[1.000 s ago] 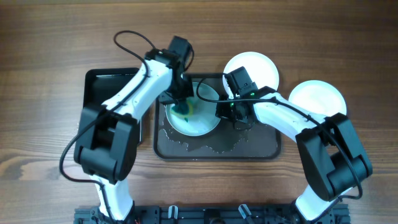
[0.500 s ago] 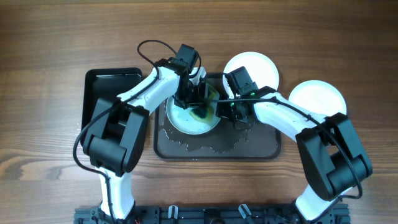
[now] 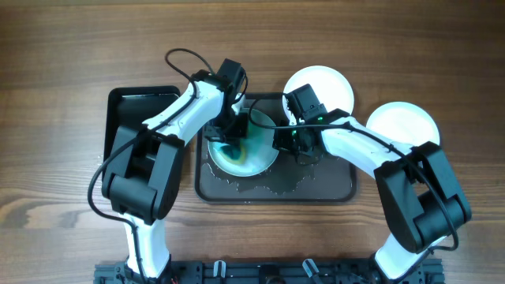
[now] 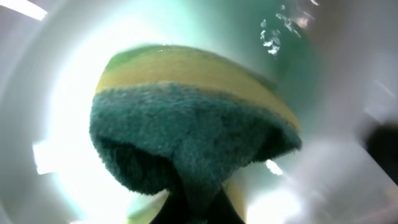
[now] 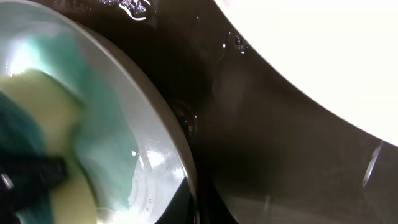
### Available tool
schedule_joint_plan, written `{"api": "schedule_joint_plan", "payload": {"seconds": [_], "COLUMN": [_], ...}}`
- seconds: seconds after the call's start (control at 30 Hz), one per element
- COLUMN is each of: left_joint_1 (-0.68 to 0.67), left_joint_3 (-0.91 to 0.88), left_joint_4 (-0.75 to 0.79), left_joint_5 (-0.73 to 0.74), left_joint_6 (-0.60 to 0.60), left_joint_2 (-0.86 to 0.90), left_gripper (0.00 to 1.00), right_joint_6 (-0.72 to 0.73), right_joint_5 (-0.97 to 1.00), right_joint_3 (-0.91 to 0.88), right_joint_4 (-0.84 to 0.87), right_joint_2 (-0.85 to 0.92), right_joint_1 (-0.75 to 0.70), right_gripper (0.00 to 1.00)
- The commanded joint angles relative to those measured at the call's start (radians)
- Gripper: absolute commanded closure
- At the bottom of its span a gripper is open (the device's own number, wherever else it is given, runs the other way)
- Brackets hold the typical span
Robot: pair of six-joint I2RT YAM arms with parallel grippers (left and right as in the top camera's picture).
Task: Clean dirty plates on tray and stack at the side
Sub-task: 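Scrub the held plate with the sponge in the left gripper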
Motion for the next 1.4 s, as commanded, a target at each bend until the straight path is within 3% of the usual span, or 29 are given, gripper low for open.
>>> {"api": "schedule_joint_plan", "payload": {"seconds": [0.0,0.1,0.13,0.17,0.23,0.37,0.53,0.67,0.77,0.8,0.87,0.97,1.07,1.27,1.37], "left_joint_1": [-0.021,-0.021,-0.02,-0.02,-0.02,-0.02,-0.024,-0.024,-0.024,-0.024,-0.024,-0.024,-0.01,0.052,0.068], "left_joint_3": [-0.026,-0.026,-0.026,-0.026,-0.026,-0.026,-0.026,-0.026,-0.026,-0.026,-0.026,-0.026,-0.026,-0.026,-0.026], "left_joint_4": [0.032,0.116,0.147,0.177,0.228,0.182,0.061,0.003,0.026,0.051,0.116,0.241,0.353,0.166,0.072], "left_joint_5": [0.336,0.315,0.256,0.156,-0.276,-0.68,-0.621,-0.27,0.222,0.314,0.365,0.361,0.21,-0.323,-0.451], "left_joint_6": [0.167,0.135,0.077,0.001,-0.224,-0.394,-0.419,-0.263,-0.034,-0.016,-0.019,-0.039,-0.175,-0.372,-0.371], "left_joint_2": [0.032,0.032,0.032,0.032,0.032,0.032,0.032,0.032,0.032,0.032,0.032,0.032,0.032,0.032,0.032], "left_gripper": [0.96,0.96,0.96,0.96,0.96,0.96,0.96,0.96,0.96,0.96,0.94,0.88,0.96,0.96,0.96], "right_joint_6": [0.0,0.0,0.0,0.0,0.0,-0.001,0.0,0.0,0.0,0.0,0.0,0.0,0.0,-0.002,-0.004], "right_joint_5": [-0.007,-0.007,-0.007,-0.007,-0.007,-0.007,-0.007,-0.007,-0.007,-0.007,-0.008,-0.007,-0.007,-0.007,-0.007], "right_joint_3": [0.014,0.014,0.014,0.014,0.014,0.014,0.014,0.014,0.014,0.014,0.014,0.014,0.014,0.014,0.014], "right_joint_4": [0.003,0.002,0.002,0.002,-0.002,-0.003,-0.003,-0.003,-0.002,-0.002,-0.002,-0.005,-0.005,-0.006,-0.005], "right_joint_2": [0.016,0.016,0.016,0.016,0.016,0.016,0.016,0.016,0.016,0.016,0.016,0.016,0.016,0.016,0.016], "right_joint_1": [-0.011,-0.011,-0.011,-0.011,-0.011,-0.011,-0.011,-0.011,-0.011,-0.011,-0.011,-0.011,-0.011,-0.011,-0.011], "right_gripper": [0.96,0.96,0.96,0.96,0.96,0.96,0.96,0.96,0.96,0.96,0.96,0.96,0.96,0.96,0.96]}}
